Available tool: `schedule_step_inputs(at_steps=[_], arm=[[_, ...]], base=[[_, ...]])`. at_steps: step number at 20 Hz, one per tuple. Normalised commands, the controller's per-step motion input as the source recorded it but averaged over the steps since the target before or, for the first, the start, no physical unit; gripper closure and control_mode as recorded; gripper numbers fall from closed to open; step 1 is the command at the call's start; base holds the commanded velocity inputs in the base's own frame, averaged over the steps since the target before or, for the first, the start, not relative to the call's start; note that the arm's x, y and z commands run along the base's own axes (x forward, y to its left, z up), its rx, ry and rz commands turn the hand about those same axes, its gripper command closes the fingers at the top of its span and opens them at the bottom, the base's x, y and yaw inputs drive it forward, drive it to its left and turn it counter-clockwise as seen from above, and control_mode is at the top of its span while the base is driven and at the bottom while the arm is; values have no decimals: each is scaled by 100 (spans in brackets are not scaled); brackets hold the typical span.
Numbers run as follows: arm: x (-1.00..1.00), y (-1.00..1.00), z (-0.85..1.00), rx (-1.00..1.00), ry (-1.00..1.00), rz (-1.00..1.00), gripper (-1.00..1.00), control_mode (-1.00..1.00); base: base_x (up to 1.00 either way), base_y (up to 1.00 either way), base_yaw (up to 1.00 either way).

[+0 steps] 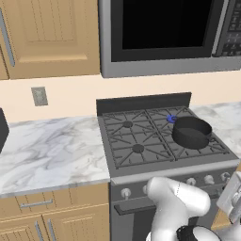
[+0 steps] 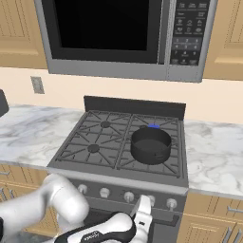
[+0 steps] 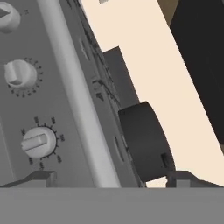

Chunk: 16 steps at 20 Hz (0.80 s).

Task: Turn off the rear right burner of the stove.

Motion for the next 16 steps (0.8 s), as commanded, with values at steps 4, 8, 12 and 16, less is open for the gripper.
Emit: schedule_step_inputs(at_steps=[4,8,12,16], arm=[[3,-25,-29,0,0,4,-100,-100],[11,0,-11,0,-2,1,-100,-100],[6,5,-1,-3,-5,0,-100,-100],[9,7,0,-11,-3,0,-100,-100]], base=[[0,0,0],[0,0,0],[0,0,0],[0,0,0]])
